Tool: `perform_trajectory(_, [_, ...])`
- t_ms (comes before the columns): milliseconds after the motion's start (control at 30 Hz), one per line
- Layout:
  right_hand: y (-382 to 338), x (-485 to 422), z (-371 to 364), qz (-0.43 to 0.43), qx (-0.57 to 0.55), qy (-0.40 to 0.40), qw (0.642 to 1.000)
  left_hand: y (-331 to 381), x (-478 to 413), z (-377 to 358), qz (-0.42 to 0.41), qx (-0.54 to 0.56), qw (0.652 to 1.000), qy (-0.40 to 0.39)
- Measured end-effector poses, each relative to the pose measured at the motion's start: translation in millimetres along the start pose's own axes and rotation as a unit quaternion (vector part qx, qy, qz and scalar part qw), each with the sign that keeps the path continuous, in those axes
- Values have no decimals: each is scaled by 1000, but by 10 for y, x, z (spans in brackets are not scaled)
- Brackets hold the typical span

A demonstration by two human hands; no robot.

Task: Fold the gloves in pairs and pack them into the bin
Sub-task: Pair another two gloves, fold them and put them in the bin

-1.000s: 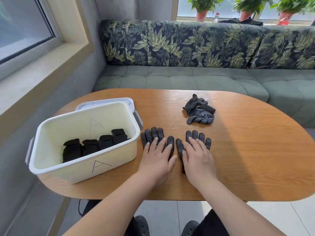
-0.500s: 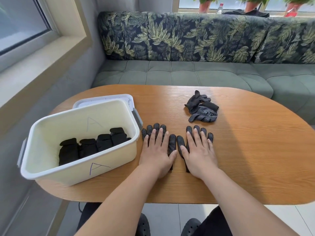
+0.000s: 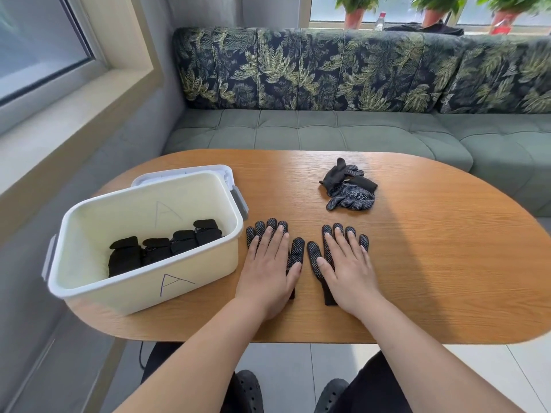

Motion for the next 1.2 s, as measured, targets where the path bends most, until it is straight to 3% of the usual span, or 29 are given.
perform_trajectory(133, [23, 173, 59, 59, -41, 59, 996, 50, 217, 8, -67, 10, 998, 5])
perform_trajectory(267, [-111, 420, -89, 99, 28, 24, 994, 24, 323, -108, -73, -22, 997, -24])
perform_trajectory(433, [-169, 442, -136, 87, 72, -4, 994, 58, 330, -111, -72, -30, 996, -41])
perform_trajectory(667, [-159, 592, -111, 114, 22, 129, 985, 72, 484, -106, -98, 12, 991, 93])
perform_trajectory(867, [-155, 556, -140, 131, 25, 85, 987, 61, 473, -114, -104, 23, 992, 67])
perform_trajectory(1067, [-174, 702, -44, 149, -6, 225, 963, 79, 563, -40, -122, 19, 972, 198])
perform_trajectory(1200, [-163, 696, -66, 151, -11, 217, 964, 72, 594, -16, -111, 0, 968, 223])
Point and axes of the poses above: each hand's wrist, its own x-axis away from the middle knuckle, its own z-axis out of the back of the hand, y = z × x, the point moved 3 cm from there along -x, towards the middle knuckle, and after that the axes turned 3 degrees about -x, right-handed, at the moved point
